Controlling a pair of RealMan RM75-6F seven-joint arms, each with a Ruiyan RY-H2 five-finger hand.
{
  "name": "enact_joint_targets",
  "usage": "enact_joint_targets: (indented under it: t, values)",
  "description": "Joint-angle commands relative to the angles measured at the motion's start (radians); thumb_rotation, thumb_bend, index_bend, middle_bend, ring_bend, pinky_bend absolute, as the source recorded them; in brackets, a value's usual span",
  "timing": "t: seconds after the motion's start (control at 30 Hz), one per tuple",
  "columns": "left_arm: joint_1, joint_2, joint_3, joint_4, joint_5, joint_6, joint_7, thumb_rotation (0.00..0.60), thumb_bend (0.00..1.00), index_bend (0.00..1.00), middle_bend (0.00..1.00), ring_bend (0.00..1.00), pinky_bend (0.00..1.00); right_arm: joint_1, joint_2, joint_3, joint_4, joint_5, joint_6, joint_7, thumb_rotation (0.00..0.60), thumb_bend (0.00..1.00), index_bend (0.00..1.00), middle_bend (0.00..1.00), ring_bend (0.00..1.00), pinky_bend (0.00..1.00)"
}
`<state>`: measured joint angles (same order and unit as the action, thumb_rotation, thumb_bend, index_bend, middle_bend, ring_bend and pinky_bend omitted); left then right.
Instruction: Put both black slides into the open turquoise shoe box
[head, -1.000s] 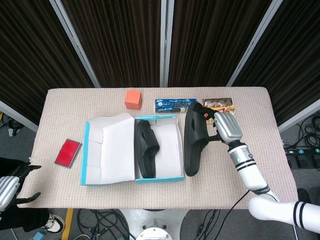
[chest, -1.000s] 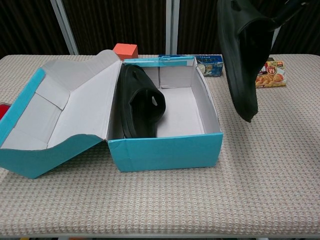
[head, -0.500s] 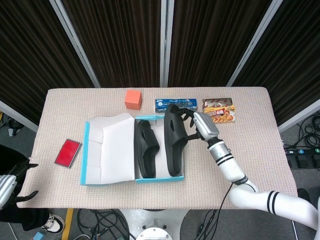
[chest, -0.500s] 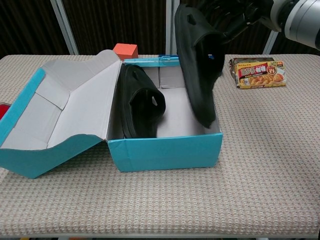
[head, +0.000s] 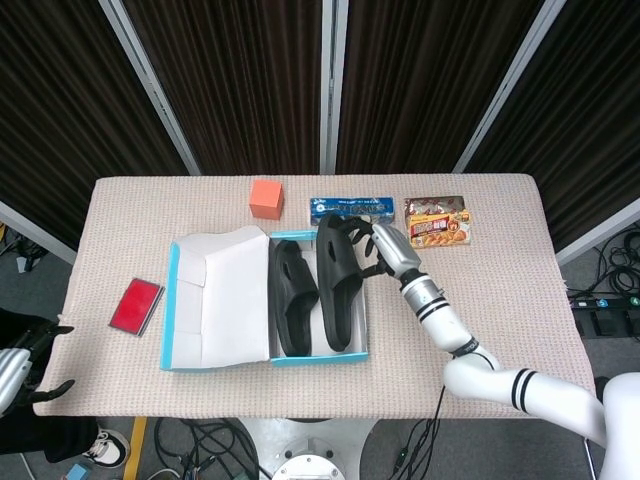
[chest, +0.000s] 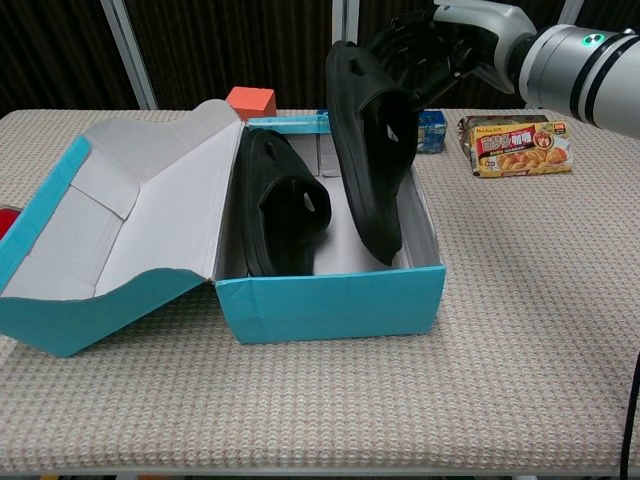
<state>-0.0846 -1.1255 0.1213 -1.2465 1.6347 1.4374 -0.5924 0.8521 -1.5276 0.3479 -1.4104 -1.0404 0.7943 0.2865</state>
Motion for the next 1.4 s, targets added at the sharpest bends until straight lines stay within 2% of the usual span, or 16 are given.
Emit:
enact_joint_targets:
  t: [0.03,0.2,0.47,1.07,1.13,1.2,1.3,1.4]
  values:
    - [0.000,-0.001,0.000,0.001,-0.001,-0.001,0.001,0.600,0.19,0.21,0.21,0.10,0.26,0.005,-0.007,-0.012,0.023,-0.019,-0.026,0.016,0.600,0.21,0.45,0.44,0.37,0.54]
    - [-0.001,-0.004,0.002,0.003,0.001,-0.006,0.002,0.600,0.19,0.21,0.21,0.10,0.26,0.016,-0.022,-0.024,0.061,-0.029,-0.064,0.024,0.600,0.21,0.45,0.44,0.37,0.54]
    - [0.001,0.006,0.001,-0.011,0.007,0.007,0.013,0.600,0.19,0.21,0.21,0.10,0.26,0.014,-0.046,-0.039,0.097,-0.063,-0.051,0.012,0.600,0.21,0.45,0.44,0.37,0.54]
    - [0.007,-0.003,0.002,0.007,0.002,0.007,-0.007,0.600,0.19,0.21,0.21,0.10,0.26,0.024,-0.045,-0.042,0.068,-0.027,-0.060,-0.065,0.600,0.19,0.45,0.43,0.37,0.54]
    - [0.007,-0.004,0.001,0.008,0.001,0.006,-0.004,0.600,0.19,0.21,0.21,0.10,0.26,0.031,-0.042,-0.046,0.065,-0.020,-0.083,-0.070,0.600,0.10,0.41,0.41,0.35,0.51]
    - [0.008,-0.005,0.001,0.009,0.000,0.004,-0.005,0.600,0.19,0.21,0.21,0.10,0.26,0.040,-0.032,-0.051,0.059,-0.014,-0.117,-0.072,0.600,0.02,0.30,0.36,0.28,0.46]
    - [0.008,-0.006,0.001,0.011,-0.001,0.003,-0.008,0.600,0.19,0.21,0.21,0.10,0.26,0.051,-0.019,-0.051,0.052,-0.005,-0.147,-0.075,0.600,0.00,0.19,0.28,0.17,0.33]
    - [0.007,-0.007,0.000,0.013,-0.002,0.003,-0.013,0.600,0.19,0.21,0.21,0.10,0.26,0.056,-0.010,-0.048,0.042,0.003,-0.154,-0.080,0.600,0.00,0.16,0.25,0.11,0.28]
